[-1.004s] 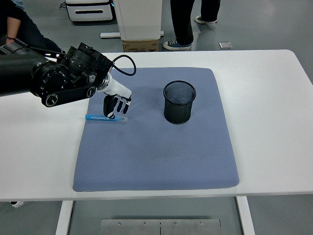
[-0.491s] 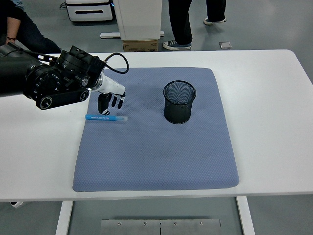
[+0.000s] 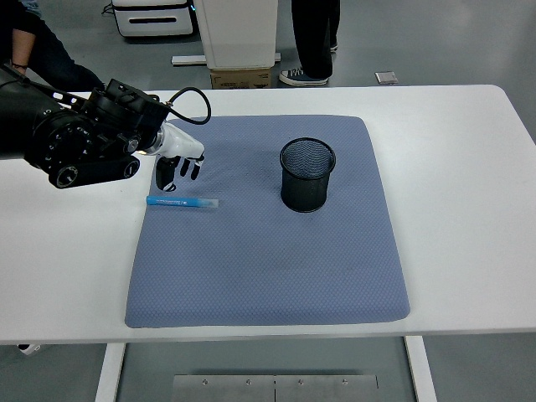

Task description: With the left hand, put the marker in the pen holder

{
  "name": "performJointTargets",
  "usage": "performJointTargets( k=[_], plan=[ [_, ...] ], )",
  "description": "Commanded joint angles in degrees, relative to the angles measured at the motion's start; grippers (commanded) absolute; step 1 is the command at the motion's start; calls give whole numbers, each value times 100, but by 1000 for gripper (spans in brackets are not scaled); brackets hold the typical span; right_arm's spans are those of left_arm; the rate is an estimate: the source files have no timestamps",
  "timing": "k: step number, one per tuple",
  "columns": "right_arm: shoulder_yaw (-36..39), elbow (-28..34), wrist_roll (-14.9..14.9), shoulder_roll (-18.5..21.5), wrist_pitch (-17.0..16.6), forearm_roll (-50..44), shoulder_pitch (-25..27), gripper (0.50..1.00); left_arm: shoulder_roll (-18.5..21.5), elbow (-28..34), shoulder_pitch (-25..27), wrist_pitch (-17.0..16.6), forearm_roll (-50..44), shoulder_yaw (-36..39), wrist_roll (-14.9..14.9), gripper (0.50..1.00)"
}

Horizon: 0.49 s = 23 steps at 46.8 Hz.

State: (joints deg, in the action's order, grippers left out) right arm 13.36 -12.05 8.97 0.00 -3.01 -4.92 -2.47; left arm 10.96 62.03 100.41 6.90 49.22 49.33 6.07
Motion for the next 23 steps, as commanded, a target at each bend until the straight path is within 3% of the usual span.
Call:
performJointTargets(
  k=[1,6,11,13,23],
  plan=[
    [0,1,0,0,2,0,1,1000,-24,99,49,-119,-105,112,-1,692],
    [0,1,0,0,-6,0,1,1000,-42,415,93,-303,-158,209,26,695],
    [0,1,0,0,2,0,1,1000,-86,705,145,-470,-158,323,306,719],
    [0,1,0,0,-6,0,1,1000,-103,714,145,-505,-158,349,368,739],
    [0,1,0,0,2,0,1,1000,-103,714,145,-708,-158,376,413,739]
  ],
)
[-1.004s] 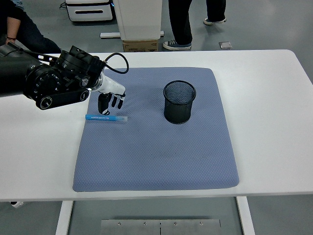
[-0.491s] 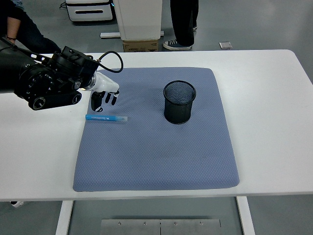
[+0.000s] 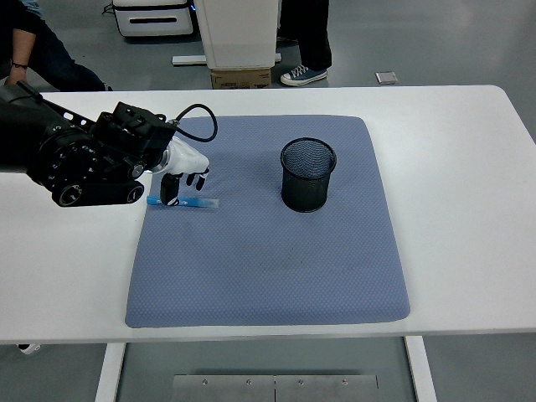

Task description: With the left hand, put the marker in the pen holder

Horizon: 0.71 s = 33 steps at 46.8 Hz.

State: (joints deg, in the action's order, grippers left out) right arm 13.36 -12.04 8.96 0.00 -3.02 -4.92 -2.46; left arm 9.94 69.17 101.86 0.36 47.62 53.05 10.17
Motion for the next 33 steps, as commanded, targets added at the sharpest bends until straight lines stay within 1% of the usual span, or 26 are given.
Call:
performJointTargets(
  k=[1,10,14,16,20,23,33],
  plan=[
    [0,0,0,0,4,0,0,1000,0,0,-8,-71,2,21,3,739],
    [0,0,0,0,4,0,0,1000,-79,8,-52,-107,2,118,3,739],
    [0,0,0,0,-5,0,0,1000,-88,17,-61,-115,-7,118,11,730],
    [0,0,0,0,4,0,0,1000,-88,17,-61,-107,-7,118,11,722],
    [0,0,0,0,4,0,0,1000,-141,17,-61,-115,-7,127,12,681],
    [0,0,0,0,4,0,0,1000,-159,26,-70,-115,-7,127,11,675],
    [0,0,0,0,4,0,0,1000,-194,26,-131,-107,-7,136,12,628]
  ],
)
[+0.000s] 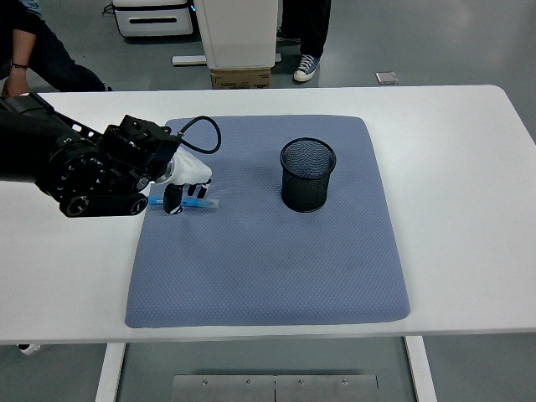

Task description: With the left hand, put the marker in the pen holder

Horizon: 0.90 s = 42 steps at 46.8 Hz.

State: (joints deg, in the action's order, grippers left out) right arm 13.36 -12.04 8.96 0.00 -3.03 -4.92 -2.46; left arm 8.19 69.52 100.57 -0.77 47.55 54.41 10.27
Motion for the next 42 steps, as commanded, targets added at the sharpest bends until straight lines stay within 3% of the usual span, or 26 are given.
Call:
performJointTargets(
  k=[1,20,42],
  plan=[
    [0,0,0,0,4,0,0,1000,-19,-9,-3,7,0,0,-7,625],
    [0,0,0,0,4,0,0,1000,-72,-44,-73,7,0,0,1,563],
    [0,0,0,0,4,0,0,1000,-107,-158,-134,25,0,0,-8,552]
  ],
)
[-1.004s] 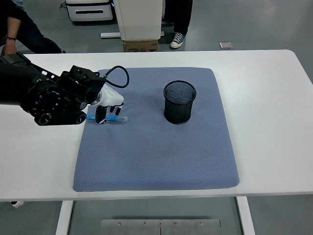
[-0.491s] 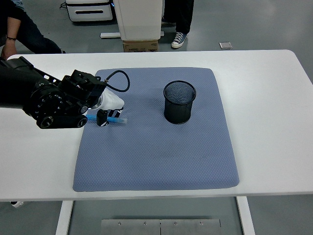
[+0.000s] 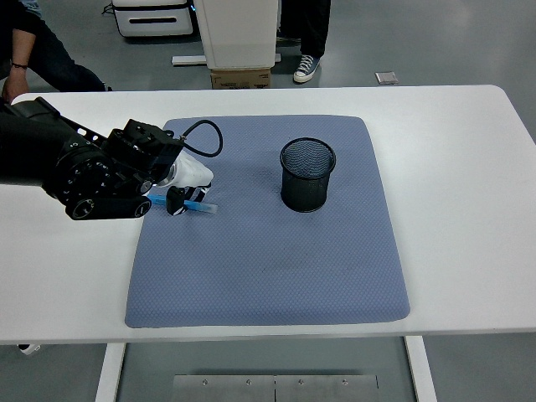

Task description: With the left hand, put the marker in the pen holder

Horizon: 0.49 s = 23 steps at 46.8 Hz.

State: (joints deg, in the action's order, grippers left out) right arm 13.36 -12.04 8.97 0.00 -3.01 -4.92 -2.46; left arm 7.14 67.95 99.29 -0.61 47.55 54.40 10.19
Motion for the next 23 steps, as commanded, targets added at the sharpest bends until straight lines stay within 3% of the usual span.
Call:
performJointTargets(
  k=[1,8,23],
  plan=[
    [0,0,0,0,-7,0,0,1000,-2,-10,-6,17,0,0,0,534],
    [0,0,0,0,-7,0,0,1000,-11,-89,-15,44,0,9,0,500],
    [0,0,0,0,2,0,0,1000,-37,-282,-15,70,-9,-9,-17,500]
  ],
)
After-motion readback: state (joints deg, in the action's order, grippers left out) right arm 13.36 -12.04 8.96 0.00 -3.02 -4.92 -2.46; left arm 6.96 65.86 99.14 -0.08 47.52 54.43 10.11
